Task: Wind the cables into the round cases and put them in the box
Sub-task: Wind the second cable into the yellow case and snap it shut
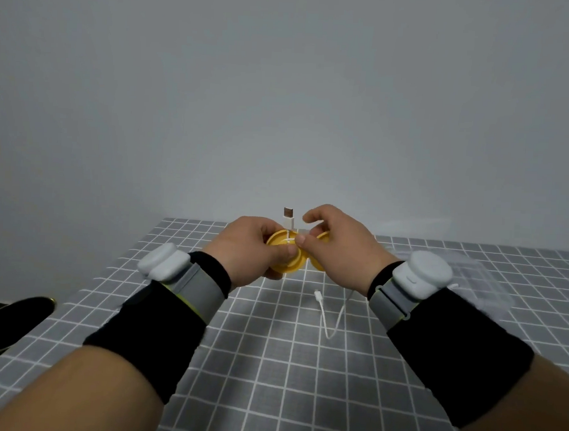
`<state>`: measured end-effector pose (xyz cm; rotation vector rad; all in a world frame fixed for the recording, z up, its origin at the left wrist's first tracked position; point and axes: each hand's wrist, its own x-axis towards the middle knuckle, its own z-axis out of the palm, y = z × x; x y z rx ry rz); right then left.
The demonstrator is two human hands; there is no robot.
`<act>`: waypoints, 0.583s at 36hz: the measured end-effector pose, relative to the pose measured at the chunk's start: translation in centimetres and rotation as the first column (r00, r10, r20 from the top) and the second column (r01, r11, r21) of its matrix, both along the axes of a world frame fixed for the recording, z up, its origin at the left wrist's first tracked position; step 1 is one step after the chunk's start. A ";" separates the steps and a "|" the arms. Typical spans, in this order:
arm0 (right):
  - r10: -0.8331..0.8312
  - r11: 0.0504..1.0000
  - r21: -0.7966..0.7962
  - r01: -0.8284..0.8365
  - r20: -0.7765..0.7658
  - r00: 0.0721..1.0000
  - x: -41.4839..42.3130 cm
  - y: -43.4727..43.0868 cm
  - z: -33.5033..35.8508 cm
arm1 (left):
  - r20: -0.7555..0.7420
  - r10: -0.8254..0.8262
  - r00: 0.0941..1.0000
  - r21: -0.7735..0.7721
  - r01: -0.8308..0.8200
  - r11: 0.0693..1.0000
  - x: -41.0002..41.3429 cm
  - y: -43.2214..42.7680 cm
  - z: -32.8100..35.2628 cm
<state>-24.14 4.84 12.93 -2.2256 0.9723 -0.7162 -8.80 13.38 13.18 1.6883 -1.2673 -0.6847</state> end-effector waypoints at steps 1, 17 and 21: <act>-0.008 1.000 0.003 0.008 0.004 1.000 0.1 0.0 0.0 | -0.017 0.006 1.000 -0.009 -0.006 1.000 0.0 0.0 0.0; -0.172 0.981 -0.066 0.183 0.139 0.975 0.1 1.4 -0.9 | -0.376 0.114 0.920 -0.125 -0.172 0.977 -0.4 -0.6 -1.3; -0.268 0.963 0.017 0.271 0.222 0.938 0.7 1.2 -1.0 | -0.436 0.130 0.891 -0.177 -0.227 0.958 -0.8 -0.9 -1.3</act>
